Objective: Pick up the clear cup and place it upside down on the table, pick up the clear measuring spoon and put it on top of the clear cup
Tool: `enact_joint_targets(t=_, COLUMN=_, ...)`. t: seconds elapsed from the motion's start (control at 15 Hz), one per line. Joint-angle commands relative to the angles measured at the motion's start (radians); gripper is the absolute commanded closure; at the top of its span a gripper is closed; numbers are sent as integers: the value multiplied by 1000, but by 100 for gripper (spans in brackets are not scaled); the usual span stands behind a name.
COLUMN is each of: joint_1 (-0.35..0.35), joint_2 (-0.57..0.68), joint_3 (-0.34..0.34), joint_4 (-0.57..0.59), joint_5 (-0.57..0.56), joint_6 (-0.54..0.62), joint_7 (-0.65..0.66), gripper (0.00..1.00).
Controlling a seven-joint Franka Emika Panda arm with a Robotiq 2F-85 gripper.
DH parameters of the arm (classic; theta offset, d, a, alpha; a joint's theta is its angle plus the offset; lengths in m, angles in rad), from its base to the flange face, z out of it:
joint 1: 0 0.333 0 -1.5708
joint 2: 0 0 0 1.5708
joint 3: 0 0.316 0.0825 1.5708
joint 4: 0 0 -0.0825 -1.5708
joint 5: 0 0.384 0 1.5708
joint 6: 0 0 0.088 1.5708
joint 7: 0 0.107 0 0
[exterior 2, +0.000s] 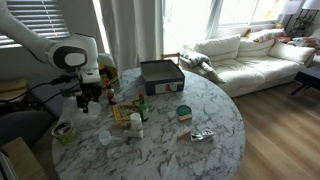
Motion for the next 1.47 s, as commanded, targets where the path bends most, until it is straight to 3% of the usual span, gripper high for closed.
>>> enact_joint_targets(t=0.0, joint_1=11, joint_2=-41, joint_3=10, joint_4=28, joint_5=-146, joint_6=-120, joint_7=119, gripper=40)
enact_joint_targets(t=0.4, joint_1=27, joint_2=-58, joint_3=55, joint_4=66, joint_5=-355, joint_6=-193, joint_7=299, gripper=40)
enact_joint_targets(t=1.07, joint_1=61, joint_2=-40, joint_3=99, joint_4=54, joint_5=-620, joint_6=-175, joint_7=564, gripper=40)
enact_joint_targets(t=1.33, joint_1=72, joint_2=-19, joint_3=110, joint_4=53, joint_5=-642, joint_6=-173, joint_7=608, gripper=40)
enact_joint_targets(t=1.4, joint_1=65, joint_2=-28, joint_3=104, joint_4=63, joint_5=-619, joint_6=-169, joint_7=565, gripper=15)
